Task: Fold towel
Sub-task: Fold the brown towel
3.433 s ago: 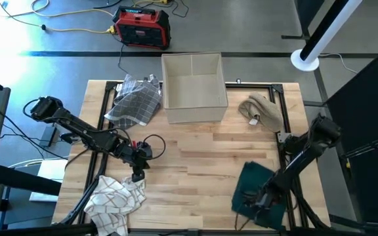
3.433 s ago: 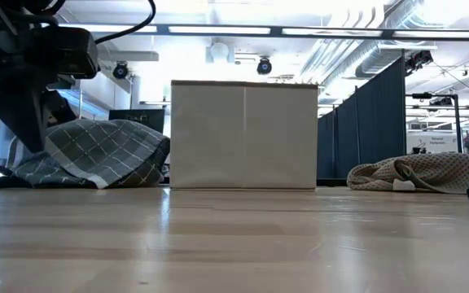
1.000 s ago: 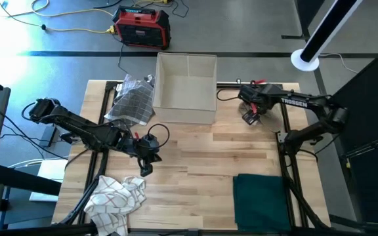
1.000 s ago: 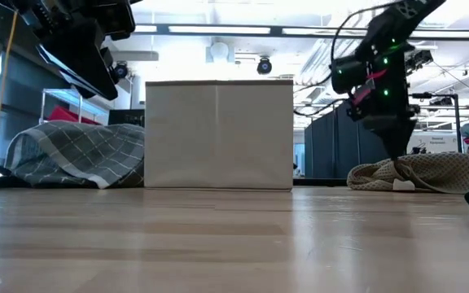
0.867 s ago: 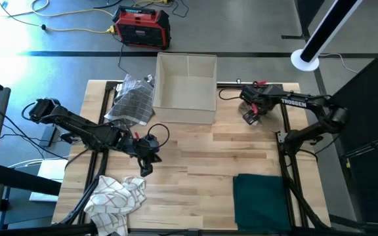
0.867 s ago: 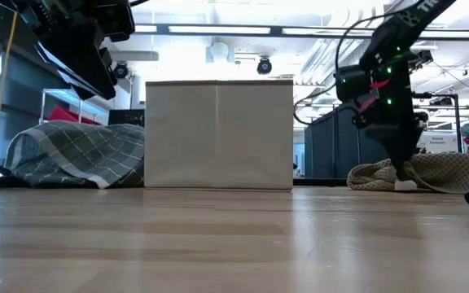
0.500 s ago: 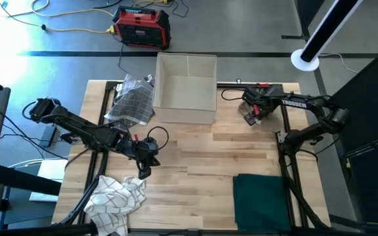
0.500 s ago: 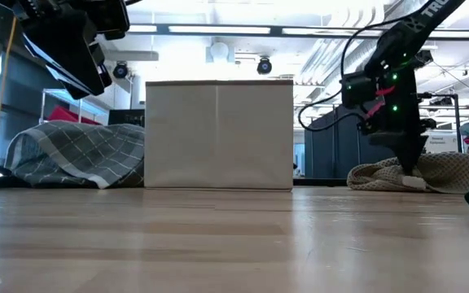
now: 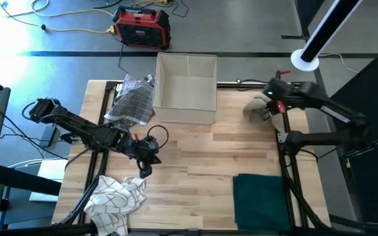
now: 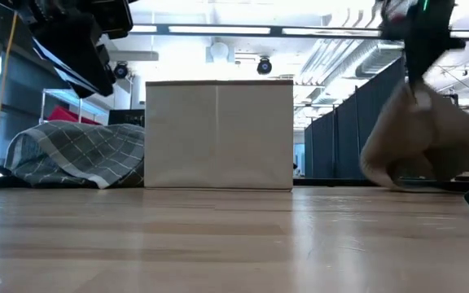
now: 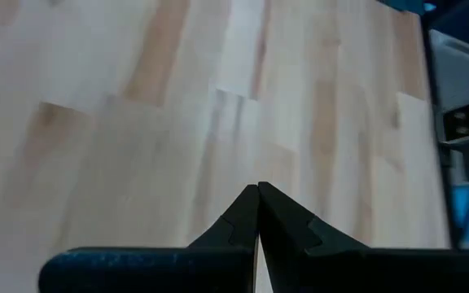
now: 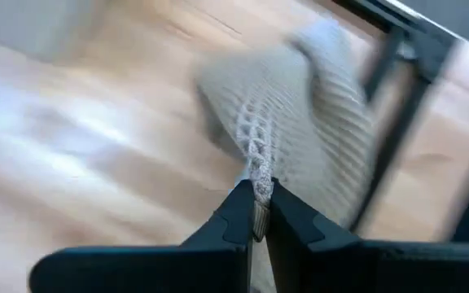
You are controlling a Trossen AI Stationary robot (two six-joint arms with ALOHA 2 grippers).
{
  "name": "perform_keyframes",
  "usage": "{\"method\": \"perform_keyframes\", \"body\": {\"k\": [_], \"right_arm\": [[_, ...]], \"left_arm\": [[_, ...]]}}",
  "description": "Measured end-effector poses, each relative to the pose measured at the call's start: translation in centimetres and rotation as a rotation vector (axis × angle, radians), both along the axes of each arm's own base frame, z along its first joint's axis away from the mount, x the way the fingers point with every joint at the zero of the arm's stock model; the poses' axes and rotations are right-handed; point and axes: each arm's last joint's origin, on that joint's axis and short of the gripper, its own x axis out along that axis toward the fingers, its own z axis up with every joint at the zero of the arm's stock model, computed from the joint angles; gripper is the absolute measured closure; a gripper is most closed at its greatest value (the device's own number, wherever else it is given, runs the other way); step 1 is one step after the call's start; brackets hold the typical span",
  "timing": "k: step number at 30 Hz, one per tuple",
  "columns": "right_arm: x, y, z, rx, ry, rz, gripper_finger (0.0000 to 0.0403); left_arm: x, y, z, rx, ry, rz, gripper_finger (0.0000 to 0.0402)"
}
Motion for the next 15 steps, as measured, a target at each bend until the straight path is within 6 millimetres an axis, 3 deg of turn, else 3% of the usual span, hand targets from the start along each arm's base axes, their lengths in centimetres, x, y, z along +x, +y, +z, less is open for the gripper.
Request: {"method": "perform_keyframes", "body": {"k": [4, 8, 12, 15], "right_arm": [[0.6, 2.7, 3.6, 0.086, -0.204, 0.111, 0.0395], [3.0, 5.4, 5.5, 0.148, -0.276, 0.287, 0.0395], [7.0, 8.2, 6.7, 0.186, -0.370, 0.475, 0.0395], [11.1, 10.1, 7.9, 0.158, -0.502, 0.630, 0.0395]], "left_arm": [[0.3, 0.8, 0.1, 0.030, -0.014, 0.017, 0.0401], [0.7, 1.5, 0.3, 0.012, -0.042, 0.041, 0.0401], [0.8, 1.7, 0.3, -0.006, -0.047, 0.038, 0.0401], [0.8, 1.6, 0.3, -0.015, -0.045, 0.027, 0.0401]]}}
